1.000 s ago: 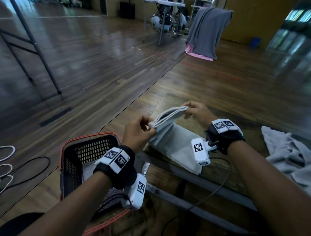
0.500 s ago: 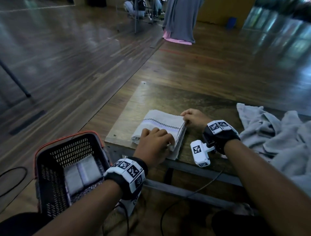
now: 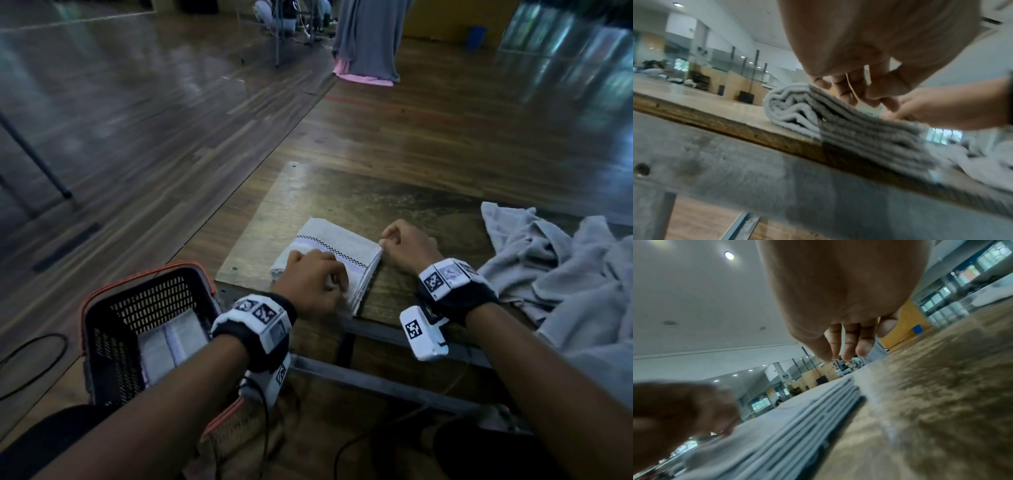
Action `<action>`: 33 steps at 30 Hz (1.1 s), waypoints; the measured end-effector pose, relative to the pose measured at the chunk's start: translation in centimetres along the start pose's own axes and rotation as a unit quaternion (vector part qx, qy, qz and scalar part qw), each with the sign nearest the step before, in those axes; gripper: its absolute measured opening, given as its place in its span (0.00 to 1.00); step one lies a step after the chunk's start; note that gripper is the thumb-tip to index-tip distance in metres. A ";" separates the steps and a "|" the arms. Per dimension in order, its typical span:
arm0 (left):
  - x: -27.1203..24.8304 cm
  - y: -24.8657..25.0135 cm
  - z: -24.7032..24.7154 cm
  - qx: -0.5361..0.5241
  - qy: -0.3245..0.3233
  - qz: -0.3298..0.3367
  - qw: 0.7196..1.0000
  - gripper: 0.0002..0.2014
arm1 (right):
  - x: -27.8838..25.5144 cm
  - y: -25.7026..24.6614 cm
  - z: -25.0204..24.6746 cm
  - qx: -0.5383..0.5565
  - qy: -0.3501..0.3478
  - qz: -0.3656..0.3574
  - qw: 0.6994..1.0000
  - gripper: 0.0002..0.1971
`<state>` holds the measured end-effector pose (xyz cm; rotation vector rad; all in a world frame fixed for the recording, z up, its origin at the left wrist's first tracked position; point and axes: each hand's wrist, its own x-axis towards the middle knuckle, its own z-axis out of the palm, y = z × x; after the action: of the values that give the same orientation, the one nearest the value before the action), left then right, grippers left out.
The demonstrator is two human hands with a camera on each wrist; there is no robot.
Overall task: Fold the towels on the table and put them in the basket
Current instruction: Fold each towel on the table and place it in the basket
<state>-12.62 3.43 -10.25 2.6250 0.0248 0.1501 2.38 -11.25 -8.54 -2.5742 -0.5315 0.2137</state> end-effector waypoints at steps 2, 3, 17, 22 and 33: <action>1.1 -0.8 -1.2 0.008 0.022 -0.046 0.999 0.12 | -2.1 -0.5 -0.1 -0.013 0.009 -0.035 0.999 0.04; 1.5 -1.3 -1.8 0.020 0.035 -0.065 0.997 0.13 | -3.3 -0.7 0.2 -0.030 0.004 -0.061 0.998 0.05; 1.3 -2.0 -2.7 0.182 -0.114 -0.038 0.976 0.17 | -11.3 3.3 2.6 -0.191 -0.005 -0.245 0.951 0.19; 1.9 1.7 -0.8 0.212 -0.138 0.016 0.967 0.18 | -9.5 6.4 0.4 -0.152 0.051 -0.121 0.980 0.13; 4.3 1.6 -0.2 0.074 -0.093 0.008 0.993 0.15 | -5.5 7.6 -0.9 -0.020 -0.024 -0.021 0.999 0.22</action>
<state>-8.37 2.29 -8.83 2.7762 -0.0504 -0.0943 0.06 -20.01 -11.29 -2.5998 -0.6119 0.2539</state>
